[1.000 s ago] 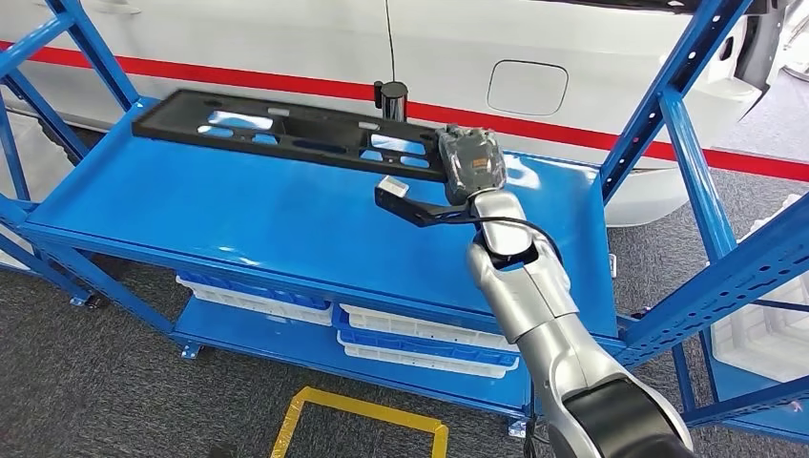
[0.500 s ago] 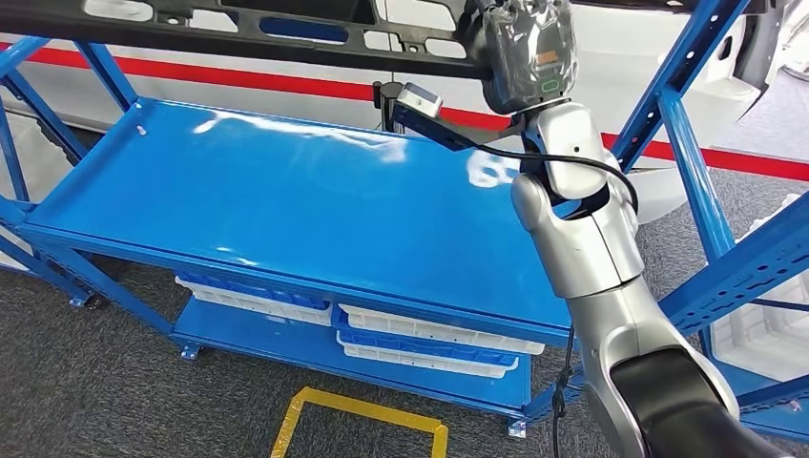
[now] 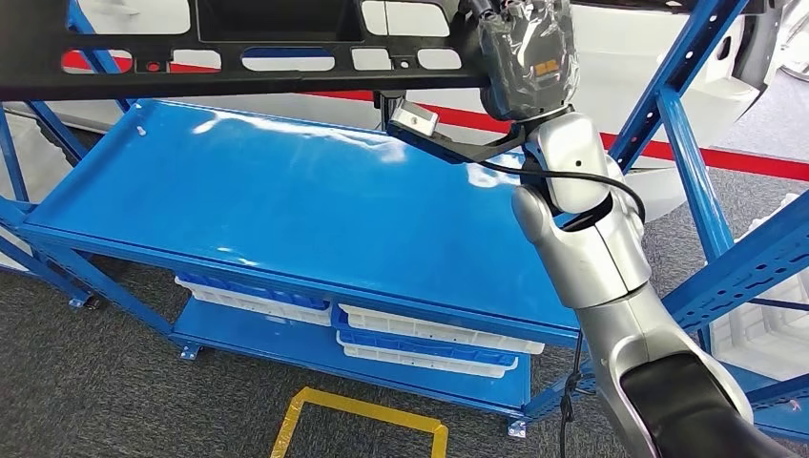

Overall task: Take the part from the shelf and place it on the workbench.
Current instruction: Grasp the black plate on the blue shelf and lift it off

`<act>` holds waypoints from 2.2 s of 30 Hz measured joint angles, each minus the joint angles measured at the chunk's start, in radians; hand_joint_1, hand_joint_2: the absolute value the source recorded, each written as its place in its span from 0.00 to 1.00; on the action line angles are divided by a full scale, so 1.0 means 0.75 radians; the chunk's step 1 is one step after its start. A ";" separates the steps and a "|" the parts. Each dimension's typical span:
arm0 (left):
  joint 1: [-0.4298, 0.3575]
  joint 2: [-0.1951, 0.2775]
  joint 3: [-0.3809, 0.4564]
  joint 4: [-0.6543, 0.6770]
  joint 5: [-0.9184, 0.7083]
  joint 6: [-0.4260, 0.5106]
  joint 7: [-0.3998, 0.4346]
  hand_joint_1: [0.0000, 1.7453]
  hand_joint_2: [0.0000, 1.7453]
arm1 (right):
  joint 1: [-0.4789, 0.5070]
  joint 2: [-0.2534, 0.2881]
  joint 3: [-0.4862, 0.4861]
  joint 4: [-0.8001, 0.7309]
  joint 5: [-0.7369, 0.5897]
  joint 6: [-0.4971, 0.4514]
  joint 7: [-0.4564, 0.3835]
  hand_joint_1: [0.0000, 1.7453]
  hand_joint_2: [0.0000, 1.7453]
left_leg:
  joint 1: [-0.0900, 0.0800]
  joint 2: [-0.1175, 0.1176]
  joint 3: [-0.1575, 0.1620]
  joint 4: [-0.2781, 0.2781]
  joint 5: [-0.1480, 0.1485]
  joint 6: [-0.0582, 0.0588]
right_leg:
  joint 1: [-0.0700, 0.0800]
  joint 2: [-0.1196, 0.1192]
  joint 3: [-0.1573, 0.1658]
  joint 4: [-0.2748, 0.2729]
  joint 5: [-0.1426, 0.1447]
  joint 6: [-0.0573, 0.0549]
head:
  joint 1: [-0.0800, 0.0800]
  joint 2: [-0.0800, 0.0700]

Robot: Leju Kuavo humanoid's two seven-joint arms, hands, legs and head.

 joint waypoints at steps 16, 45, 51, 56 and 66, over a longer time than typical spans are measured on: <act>-0.002 0.001 0.014 0.000 0.028 0.009 -0.001 0.00 1.00 | 0.004 0.029 0.060 0.064 -0.033 -0.057 -0.018 1.00 1.00 | 0.000 0.000 0.000 0.000 0.000 0.000 | 0.000 0.000 0.000 0.000 0.000 0.000 | 0.000 0.000; -0.001 0.001 0.016 0.000 0.040 0.009 -0.006 0.00 1.00 | -0.006 0.056 0.074 0.133 -0.041 -0.064 -0.022 1.00 1.00 | 0.000 -0.001 0.000 0.000 0.000 0.000 | 0.000 0.000 0.000 0.000 0.000 0.000 | 0.000 0.000; -0.001 0.001 0.017 0.000 0.040 0.009 -0.006 0.00 1.00 | -0.006 0.056 0.074 0.134 -0.041 -0.064 -0.022 1.00 1.00 | 0.000 -0.001 0.000 0.000 0.000 0.000 | 0.000 0.000 0.000 0.000 0.000 0.000 | 0.000 0.000; -0.001 0.001 0.017 0.000 0.040 0.009 -0.006 0.00 1.00 | -0.006 0.056 0.074 0.135 -0.041 -0.064 -0.022 1.00 1.00 | 0.000 -0.001 0.000 0.000 0.000 0.000 | 0.000 0.000 0.000 0.000 0.000 0.000 | 0.000 0.000; -0.001 0.001 0.024 0.000 0.040 0.010 -0.006 0.00 1.00 | -0.006 0.056 0.074 0.137 -0.041 -0.065 -0.022 1.00 1.00 | 0.000 -0.001 0.000 0.000 0.000 0.000 | 0.000 0.000 0.000 0.000 0.000 0.000 | 0.000 0.000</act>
